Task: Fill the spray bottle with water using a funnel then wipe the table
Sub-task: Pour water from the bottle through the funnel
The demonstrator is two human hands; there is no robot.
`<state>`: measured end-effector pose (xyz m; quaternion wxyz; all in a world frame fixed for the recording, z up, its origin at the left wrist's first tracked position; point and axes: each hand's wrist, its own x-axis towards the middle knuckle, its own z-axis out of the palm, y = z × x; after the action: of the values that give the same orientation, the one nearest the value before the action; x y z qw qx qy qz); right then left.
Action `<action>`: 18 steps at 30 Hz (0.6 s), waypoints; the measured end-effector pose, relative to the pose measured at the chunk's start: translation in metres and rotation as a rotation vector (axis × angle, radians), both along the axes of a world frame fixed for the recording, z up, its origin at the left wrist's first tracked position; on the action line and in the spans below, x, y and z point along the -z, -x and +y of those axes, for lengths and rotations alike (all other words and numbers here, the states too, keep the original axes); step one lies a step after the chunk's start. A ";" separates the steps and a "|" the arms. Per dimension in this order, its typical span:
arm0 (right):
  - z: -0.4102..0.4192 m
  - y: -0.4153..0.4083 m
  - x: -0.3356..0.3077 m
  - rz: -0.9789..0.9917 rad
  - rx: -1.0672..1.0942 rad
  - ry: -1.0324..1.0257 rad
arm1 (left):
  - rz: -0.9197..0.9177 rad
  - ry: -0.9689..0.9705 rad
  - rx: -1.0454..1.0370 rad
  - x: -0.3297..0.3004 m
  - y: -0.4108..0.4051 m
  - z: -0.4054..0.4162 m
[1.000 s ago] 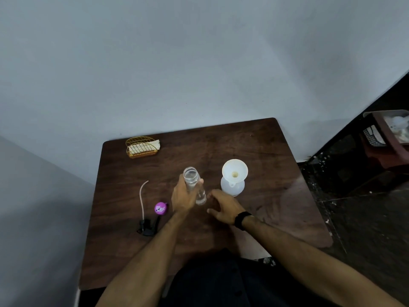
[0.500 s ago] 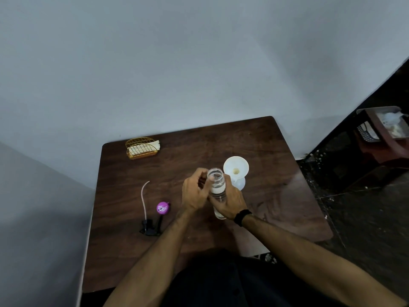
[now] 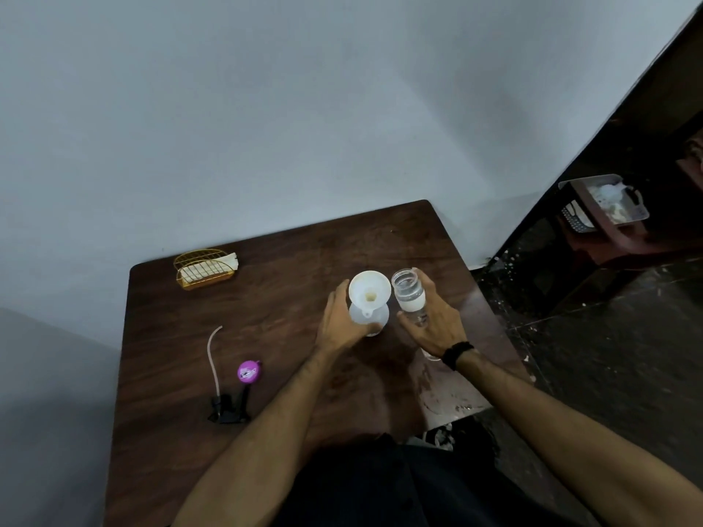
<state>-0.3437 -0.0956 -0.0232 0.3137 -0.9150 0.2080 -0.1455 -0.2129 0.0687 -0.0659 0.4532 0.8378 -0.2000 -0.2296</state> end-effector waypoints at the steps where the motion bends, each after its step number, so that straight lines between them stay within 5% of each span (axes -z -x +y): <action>1: -0.007 -0.001 -0.001 0.043 -0.019 0.055 | -0.013 0.009 0.008 -0.003 0.002 -0.005; 7: -0.036 -0.013 -0.004 0.270 -0.167 0.265 | -0.041 -0.080 0.001 -0.014 0.005 -0.023; 18: -0.050 -0.030 -0.007 0.406 -0.252 0.470 | -0.068 -0.002 -0.004 -0.012 0.007 -0.023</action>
<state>-0.3142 -0.1454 -0.0160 0.0618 -0.9911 0.1125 0.0357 -0.2201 0.0454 -0.0538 0.4460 0.8458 -0.2135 -0.2005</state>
